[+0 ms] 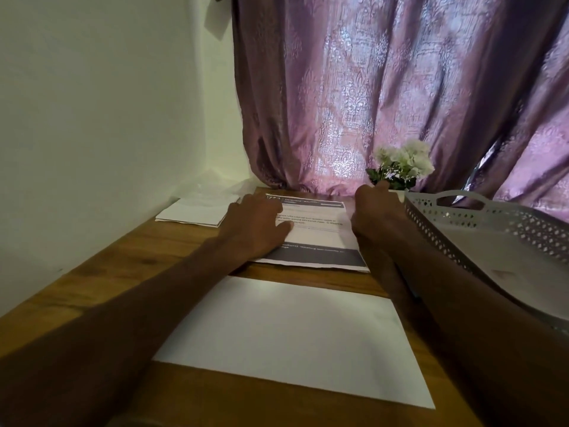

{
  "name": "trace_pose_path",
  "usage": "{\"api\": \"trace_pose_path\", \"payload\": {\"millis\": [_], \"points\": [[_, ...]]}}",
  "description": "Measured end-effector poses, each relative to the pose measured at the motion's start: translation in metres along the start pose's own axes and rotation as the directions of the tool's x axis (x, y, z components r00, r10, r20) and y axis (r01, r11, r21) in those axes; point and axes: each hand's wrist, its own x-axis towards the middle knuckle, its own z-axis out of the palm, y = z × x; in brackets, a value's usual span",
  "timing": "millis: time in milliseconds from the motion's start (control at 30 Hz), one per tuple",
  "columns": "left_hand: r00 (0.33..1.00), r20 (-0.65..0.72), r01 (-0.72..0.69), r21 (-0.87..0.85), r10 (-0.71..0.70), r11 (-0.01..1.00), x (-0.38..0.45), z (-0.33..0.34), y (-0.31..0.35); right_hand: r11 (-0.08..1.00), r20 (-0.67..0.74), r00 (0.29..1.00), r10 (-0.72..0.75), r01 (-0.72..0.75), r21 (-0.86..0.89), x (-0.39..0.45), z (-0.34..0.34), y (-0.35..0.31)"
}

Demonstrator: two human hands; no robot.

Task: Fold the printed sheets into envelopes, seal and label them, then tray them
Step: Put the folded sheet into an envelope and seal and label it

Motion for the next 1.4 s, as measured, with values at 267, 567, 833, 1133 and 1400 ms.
{"api": "trace_pose_path", "payload": {"millis": [267,567,833,1133,1400], "points": [[0.999,-0.028,-0.039,-0.072,0.037,0.997,0.001,0.003,0.005,0.999,-0.058,0.997,-0.041,0.042,0.016,0.002,0.012,0.008],[0.991,-0.133,-0.045,-0.415,-0.012,0.909,-0.010,-0.011,0.020,0.980,-0.256,0.967,0.000,0.052,0.193,0.005,-0.010,0.013],[0.958,0.261,-0.068,-0.184,0.115,0.981,-0.016,-0.008,0.021,0.898,-0.255,0.967,0.019,0.096,0.430,-0.001,-0.021,0.005],[0.980,0.184,-0.073,-0.006,0.072,0.997,0.004,0.012,0.033,0.833,-0.187,0.982,0.005,0.099,0.544,-0.010,-0.012,-0.006],[0.938,0.342,-0.011,-0.141,0.059,0.990,-0.013,-0.007,0.029,0.791,-0.128,0.992,-0.009,0.085,0.606,-0.006,-0.003,-0.001]]}}
